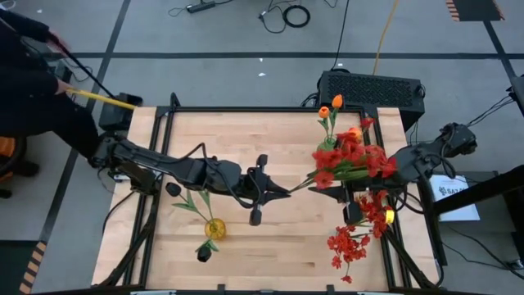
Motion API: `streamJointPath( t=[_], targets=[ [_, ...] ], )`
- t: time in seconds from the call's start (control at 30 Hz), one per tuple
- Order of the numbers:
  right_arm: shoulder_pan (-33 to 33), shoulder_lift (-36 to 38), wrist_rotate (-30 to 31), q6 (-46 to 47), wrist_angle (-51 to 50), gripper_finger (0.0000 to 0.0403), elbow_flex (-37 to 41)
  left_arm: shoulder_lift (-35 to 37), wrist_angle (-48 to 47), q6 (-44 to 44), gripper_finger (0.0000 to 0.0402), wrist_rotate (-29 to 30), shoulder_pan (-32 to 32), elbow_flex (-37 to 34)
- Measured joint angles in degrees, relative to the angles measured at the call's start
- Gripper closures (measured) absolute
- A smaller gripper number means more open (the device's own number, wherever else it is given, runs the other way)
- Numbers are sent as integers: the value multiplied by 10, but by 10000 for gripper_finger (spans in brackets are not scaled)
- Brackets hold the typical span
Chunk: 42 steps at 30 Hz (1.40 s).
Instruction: Sort flowers into vase by color
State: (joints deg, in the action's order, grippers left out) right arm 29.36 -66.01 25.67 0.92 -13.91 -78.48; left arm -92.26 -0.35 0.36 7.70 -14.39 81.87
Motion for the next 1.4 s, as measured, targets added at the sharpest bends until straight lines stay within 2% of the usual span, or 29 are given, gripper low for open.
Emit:
streamJointPath(
  t=[0.27,0.4,0.57,0.77,0.87,0.97,1.07,1.17,1.27,1.4],
  targets=[
    [0,5,0,-3,-1,288,0,5,-15,0,389,2,0,0],
    [0,5,1,-5,-1,319,0,5,-14,0,388,3,0,0],
    [0,5,1,-6,0,387,0,5,-9,0,374,3,0,0],
    [0,5,17,-6,-2,396,0,5,-12,0,364,2,-1,0],
    [0,8,23,-1,-15,398,0,5,-39,7,329,-11,-4,0],
    [4,19,25,10,-25,400,0,12,-77,-1,270,-9,-9,0],
    [14,34,30,26,-45,400,0,21,-78,-19,207,47,-14,1],
    [26,57,32,47,-70,401,0,28,-83,-34,161,102,-23,1],
    [41,84,33,65,-81,402,0,36,-83,-40,138,121,-37,1],
    [64,114,32,69,-93,402,0,41,-82,-46,133,122,-57,1]
  ],
)
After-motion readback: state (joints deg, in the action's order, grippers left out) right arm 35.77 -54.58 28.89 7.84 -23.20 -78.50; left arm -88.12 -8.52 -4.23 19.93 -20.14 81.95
